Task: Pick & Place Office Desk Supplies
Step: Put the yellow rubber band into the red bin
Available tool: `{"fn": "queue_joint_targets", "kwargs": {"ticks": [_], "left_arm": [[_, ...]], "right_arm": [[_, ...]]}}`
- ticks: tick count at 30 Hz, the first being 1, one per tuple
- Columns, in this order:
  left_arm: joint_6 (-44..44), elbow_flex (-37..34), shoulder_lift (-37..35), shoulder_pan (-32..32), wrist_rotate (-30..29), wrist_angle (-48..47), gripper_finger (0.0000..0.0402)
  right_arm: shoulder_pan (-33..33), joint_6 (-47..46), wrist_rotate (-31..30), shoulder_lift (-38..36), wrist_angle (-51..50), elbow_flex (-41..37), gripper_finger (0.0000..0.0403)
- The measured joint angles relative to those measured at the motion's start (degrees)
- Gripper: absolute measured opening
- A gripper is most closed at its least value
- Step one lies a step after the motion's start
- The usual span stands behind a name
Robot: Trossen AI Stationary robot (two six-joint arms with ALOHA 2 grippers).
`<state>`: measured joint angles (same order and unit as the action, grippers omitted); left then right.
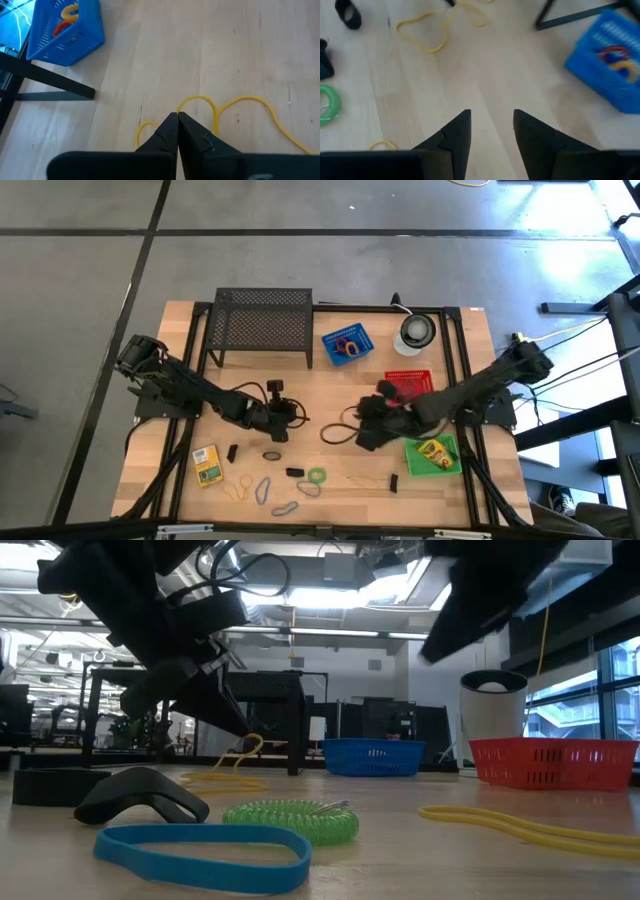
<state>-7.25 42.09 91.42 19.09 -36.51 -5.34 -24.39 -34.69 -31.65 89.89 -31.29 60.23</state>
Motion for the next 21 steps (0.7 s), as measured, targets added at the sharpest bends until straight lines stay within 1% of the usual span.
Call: {"fn": "queue_joint_targets", "kwargs": {"ticks": [4, 6, 12, 15, 18, 21], "left_arm": [[0.0, 0.0, 0.0, 0.2, 0.0, 0.3, 0.0001], [0.1, 0.1, 0.0, 0.6, -0.4, 0.5, 0.0001], [0.1, 0.1, -0.1, 1.7, -1.9, 0.5, 0.0002], [0.1, 0.1, -0.1, 2.3, -2.0, 0.6, 0.0001], [0.0, 0.1, -0.3, 2.9, -2.8, 0.9, 0.0003], [0.0, 0.1, -1.4, 3.2, -3.9, 1.0, 0.0003]], "right_arm": [[5.0, 5.6, 8.2, 4.9, 7.8, 0.0, 0.0148], [6.8, 8.7, 11.5, 7.0, 13.5, 0.0, 0.0148], [9.4, 18.7, 18.7, 12.1, 31.7, 0.0, 0.0148], [10.6, 19.1, 21.5, 14.1, 37.0, 0.0, 0.0148], [11.5, 18.1, 22.8, 15.9, 40.9, 0.0, 0.0148], [12.4, 17.3, 24.7, 17.2, 42.5, 0.0, 0.0150]]}}
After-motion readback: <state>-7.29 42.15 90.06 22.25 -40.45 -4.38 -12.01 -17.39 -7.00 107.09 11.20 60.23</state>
